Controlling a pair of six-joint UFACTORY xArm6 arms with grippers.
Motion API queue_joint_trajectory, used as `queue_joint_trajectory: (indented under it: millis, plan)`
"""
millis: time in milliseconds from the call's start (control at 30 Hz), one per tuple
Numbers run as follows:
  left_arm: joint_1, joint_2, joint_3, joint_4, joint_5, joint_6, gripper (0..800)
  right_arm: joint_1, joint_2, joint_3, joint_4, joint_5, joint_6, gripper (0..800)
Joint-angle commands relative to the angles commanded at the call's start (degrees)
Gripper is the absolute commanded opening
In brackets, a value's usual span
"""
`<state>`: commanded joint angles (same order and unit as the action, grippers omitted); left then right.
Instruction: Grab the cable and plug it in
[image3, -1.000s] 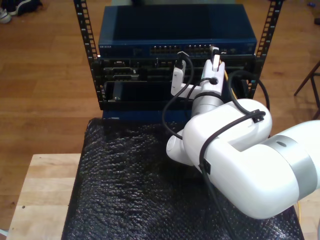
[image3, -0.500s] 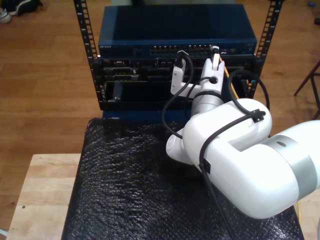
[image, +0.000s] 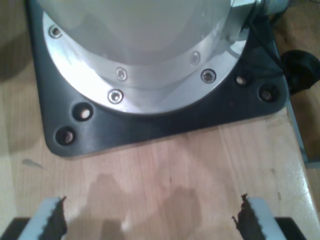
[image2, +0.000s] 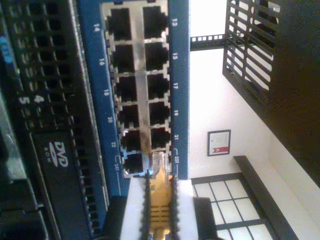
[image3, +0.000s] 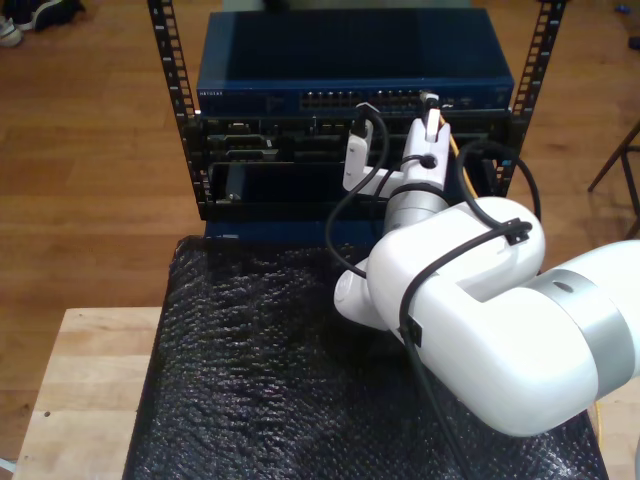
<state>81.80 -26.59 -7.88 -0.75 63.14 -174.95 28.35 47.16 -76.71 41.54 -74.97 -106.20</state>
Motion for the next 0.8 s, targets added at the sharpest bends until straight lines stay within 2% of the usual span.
queue_joint_trajectory:
  millis: [800]
  plan:
    - [0.00,0.00,0.00,0.00,0.00,0.00,800,0.00,0.18,-0.97,0.09,0.00,0.00,0]
